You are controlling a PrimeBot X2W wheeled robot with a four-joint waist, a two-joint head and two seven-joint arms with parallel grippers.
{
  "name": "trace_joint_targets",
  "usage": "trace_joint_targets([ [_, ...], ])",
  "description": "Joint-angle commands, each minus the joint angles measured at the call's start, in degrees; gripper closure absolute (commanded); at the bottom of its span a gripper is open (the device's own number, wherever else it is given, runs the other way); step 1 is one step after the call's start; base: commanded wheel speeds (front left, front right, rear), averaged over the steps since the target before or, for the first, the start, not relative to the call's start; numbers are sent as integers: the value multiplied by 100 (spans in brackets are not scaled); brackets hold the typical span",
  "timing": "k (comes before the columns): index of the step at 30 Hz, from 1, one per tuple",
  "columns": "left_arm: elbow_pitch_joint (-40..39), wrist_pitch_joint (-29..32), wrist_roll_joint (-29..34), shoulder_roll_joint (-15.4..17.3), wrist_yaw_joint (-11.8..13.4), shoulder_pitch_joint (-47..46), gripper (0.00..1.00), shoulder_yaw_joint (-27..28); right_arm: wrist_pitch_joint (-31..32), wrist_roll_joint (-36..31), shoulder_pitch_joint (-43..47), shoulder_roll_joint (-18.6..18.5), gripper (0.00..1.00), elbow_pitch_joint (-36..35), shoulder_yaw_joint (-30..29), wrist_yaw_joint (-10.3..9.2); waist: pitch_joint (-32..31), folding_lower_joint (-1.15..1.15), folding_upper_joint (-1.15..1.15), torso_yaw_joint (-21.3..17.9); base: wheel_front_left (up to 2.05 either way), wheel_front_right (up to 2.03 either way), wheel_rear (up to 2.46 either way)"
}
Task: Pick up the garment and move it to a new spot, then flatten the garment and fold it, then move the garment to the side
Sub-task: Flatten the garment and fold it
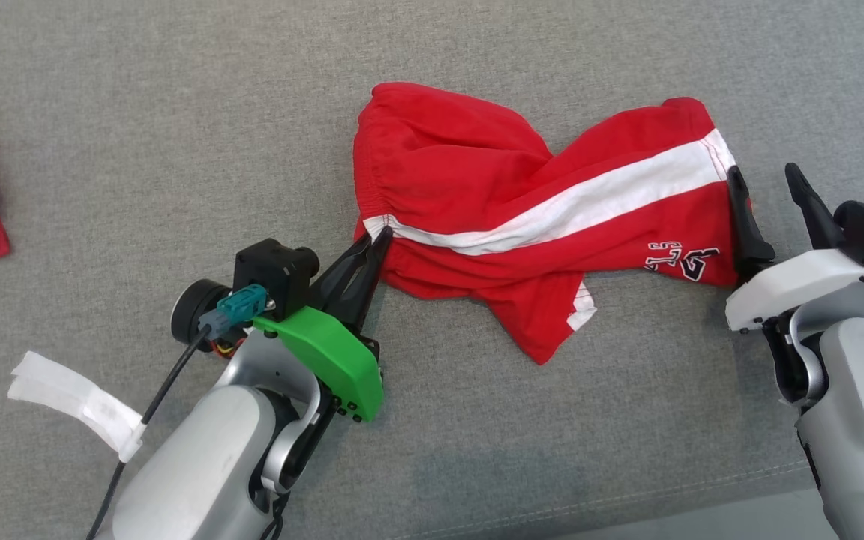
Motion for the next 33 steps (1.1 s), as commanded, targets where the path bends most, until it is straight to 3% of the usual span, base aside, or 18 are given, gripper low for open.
trace_joint_targets([
  [1,-13,-46,25,28,22,-114,100,1,-52,70,-211,-92,0,229,107,-4,140,0,0,110,0,0,0],
  [4,-19,-71,77,10,0,-164,100,-29,-53,178,-477,-228,0,624,347,-4,198,0,0,185,0,0,0],
  [5,-25,-109,90,8,-2,-181,100,-37,-57,213,-549,-279,9,725,428,-4,208,0,0,204,0,0,0],
  [6,-34,-139,122,13,-4,-194,100,-45,-24,264,-598,-315,52,810,512,-4,213,0,0,216,0,0,0],
  [7,-39,-168,140,16,5,-200,100,-51,-4,316,-639,-358,68,868,593,-4,215,0,0,223,0,0,0],
  [8,-51,-205,161,16,21,-203,100,-53,25,375,-668,-403,96,920,668,-4,214,0,0,229,0,0,0],
  [9,-76,-241,170,9,26,-206,100,-48,54,438,-681,-438,100,953,747,-4,209,0,0,232,0,0,0],
  [20,-547,-466,359,178,150,-265,100,76,-131,930,-784,-830,100,280,995,-6,-6,0,0,98,0,0,0],
  [27,-1015,-692,434,408,270,-397,100,387,-120,955,-820,-954,100,-951,673,-5,-308,0,0,-4,0,0,0],
  [33,-1346,-867,540,607,462,-690,100,795,104,770,-881,-813,100,-2370,114,-6,-669,0,0,13,0,0,0],
])
